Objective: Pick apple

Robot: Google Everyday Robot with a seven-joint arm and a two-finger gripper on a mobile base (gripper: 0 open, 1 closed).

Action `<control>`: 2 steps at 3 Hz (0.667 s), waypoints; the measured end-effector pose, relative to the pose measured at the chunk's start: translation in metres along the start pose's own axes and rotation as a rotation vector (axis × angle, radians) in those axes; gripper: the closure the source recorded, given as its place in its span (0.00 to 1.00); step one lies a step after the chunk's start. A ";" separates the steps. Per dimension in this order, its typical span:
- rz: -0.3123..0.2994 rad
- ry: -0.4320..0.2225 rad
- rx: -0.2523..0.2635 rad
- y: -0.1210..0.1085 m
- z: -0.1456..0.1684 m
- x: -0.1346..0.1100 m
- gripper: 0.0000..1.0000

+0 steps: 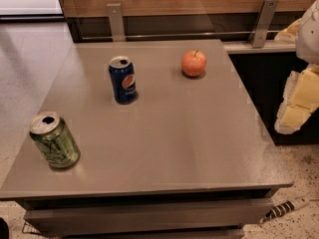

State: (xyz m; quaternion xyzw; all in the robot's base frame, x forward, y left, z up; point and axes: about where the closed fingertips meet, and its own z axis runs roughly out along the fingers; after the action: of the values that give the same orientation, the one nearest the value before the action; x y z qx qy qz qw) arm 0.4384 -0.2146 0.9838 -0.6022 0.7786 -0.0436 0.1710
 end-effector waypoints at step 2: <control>0.007 -0.053 0.041 -0.013 -0.004 0.000 0.00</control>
Offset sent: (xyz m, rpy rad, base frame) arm 0.0312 -0.0125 0.0178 0.1213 -0.1297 -0.0014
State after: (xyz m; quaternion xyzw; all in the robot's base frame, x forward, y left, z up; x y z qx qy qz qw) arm 0.4492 -0.2184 0.9915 -0.5969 0.7748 -0.0428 0.2039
